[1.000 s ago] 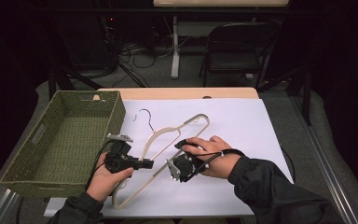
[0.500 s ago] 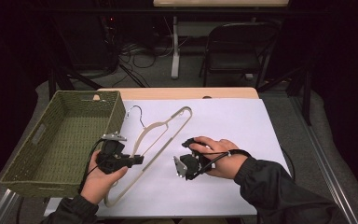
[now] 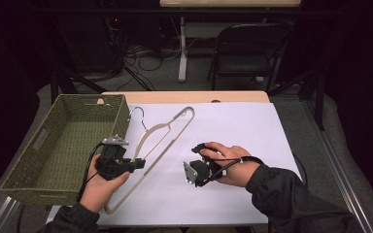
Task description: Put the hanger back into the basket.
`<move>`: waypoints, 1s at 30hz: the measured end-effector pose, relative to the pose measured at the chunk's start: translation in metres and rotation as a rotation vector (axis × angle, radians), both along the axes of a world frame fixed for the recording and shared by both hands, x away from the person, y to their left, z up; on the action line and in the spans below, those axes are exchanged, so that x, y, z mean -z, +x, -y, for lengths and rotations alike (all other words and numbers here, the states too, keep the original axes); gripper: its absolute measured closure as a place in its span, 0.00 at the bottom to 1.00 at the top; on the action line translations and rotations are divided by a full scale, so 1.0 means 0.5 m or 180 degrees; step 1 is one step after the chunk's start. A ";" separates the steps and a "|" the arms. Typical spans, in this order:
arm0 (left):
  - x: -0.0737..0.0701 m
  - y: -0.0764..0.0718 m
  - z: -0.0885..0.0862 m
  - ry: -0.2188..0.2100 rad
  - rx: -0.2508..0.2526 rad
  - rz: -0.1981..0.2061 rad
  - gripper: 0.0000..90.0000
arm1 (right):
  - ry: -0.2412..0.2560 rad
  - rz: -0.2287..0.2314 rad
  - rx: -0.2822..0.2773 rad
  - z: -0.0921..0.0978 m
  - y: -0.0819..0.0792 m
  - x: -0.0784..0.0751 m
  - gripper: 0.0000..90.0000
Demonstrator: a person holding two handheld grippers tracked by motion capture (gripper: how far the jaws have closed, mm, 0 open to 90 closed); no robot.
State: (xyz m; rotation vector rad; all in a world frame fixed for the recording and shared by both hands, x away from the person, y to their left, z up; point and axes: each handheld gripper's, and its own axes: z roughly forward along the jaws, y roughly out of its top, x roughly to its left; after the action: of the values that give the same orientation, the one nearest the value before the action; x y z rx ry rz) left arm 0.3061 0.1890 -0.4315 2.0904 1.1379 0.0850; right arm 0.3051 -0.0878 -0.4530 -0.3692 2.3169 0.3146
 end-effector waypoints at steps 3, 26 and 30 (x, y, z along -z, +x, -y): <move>-0.016 -0.002 -0.009 -0.0036 -0.0003 0.0019 0.97 | 0.0021 -0.0009 -0.0014 0.002 0.002 0.002 0.57; -0.142 0.004 -0.220 0.0096 -0.0938 0.0299 0.97 | 0.0041 -0.0061 0.0122 0.012 0.013 0.005 0.53; -0.137 0.015 -0.251 0.0153 -0.1107 0.0286 0.97 | 0.0069 -0.0093 0.0138 0.012 0.014 0.008 0.53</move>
State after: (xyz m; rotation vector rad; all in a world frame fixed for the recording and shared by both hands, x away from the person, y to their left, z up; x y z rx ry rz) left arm 0.3139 0.3145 -0.3628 1.8887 1.4440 0.3709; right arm 0.3121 -0.0936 -0.4568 -0.3052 2.3448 0.3257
